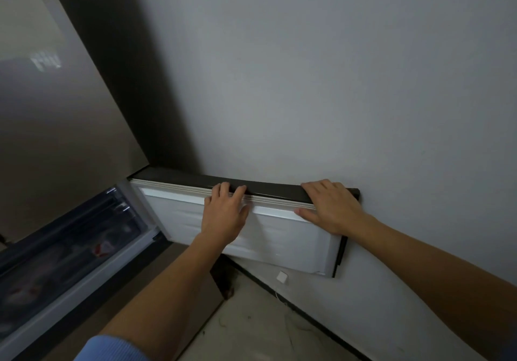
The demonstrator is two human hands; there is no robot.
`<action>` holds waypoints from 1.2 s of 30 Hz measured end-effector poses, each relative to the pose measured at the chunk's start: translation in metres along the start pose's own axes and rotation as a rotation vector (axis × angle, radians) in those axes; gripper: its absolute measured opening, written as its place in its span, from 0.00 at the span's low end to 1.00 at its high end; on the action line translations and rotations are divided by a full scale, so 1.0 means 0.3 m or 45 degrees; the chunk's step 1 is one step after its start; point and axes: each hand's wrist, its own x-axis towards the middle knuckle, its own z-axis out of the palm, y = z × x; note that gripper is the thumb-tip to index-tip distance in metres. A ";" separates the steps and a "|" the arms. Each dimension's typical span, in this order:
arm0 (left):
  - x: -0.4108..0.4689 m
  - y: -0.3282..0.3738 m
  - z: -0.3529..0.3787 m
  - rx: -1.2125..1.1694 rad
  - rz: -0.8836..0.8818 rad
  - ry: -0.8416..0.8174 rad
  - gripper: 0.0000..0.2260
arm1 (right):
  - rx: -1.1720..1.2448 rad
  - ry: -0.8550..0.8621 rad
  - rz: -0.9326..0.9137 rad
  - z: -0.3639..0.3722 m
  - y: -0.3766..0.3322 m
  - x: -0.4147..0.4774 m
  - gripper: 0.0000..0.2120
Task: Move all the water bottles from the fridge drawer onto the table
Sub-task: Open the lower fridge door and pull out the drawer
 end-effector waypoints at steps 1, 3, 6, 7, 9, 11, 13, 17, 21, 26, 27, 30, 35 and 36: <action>0.000 -0.003 0.002 0.000 0.012 -0.006 0.22 | -0.007 -0.002 0.000 0.001 0.006 0.004 0.33; -0.007 -0.015 0.002 -0.010 0.045 -0.014 0.23 | -0.009 -0.016 0.020 0.005 0.006 0.006 0.35; -0.035 -0.065 -0.008 -0.085 0.044 0.043 0.21 | -0.022 0.045 0.011 -0.003 -0.038 0.026 0.38; -0.051 -0.097 -0.013 -0.121 0.015 0.074 0.19 | -0.014 0.099 -0.023 -0.009 -0.071 0.044 0.37; -0.100 -0.186 -0.025 -0.173 -0.091 0.074 0.16 | 0.042 0.251 -0.123 -0.021 -0.173 0.096 0.32; -0.172 -0.306 -0.034 -0.187 -0.222 0.007 0.14 | 0.124 0.387 -0.232 -0.023 -0.312 0.153 0.26; -0.261 -0.439 -0.052 -0.188 -0.366 -0.051 0.10 | 0.205 0.392 -0.319 -0.006 -0.470 0.205 0.22; -0.468 -0.710 -0.095 -0.238 -0.675 -0.086 0.07 | 0.371 0.184 -0.395 0.104 -0.780 0.296 0.21; -0.647 -0.990 -0.122 -0.432 -1.009 -0.117 0.07 | 0.605 -0.123 -0.292 0.204 -1.088 0.391 0.18; -0.787 -1.267 -0.140 -0.908 -1.381 0.027 0.13 | 0.927 -0.419 -0.092 0.310 -1.386 0.553 0.15; -0.799 -1.302 -0.145 -1.066 -1.469 0.101 0.13 | 1.017 -0.468 -0.021 0.327 -1.430 0.585 0.14; -0.809 -1.402 -0.151 -1.513 -1.739 0.328 0.08 | 1.376 -0.600 0.278 0.359 -1.547 0.675 0.13; -0.775 -1.546 -0.061 -2.064 -1.921 0.685 0.14 | 2.039 -0.762 0.847 0.428 -1.659 0.842 0.16; -0.758 -1.566 -0.047 -2.195 -1.925 0.783 0.15 | 2.238 -0.780 0.957 0.448 -1.675 0.876 0.17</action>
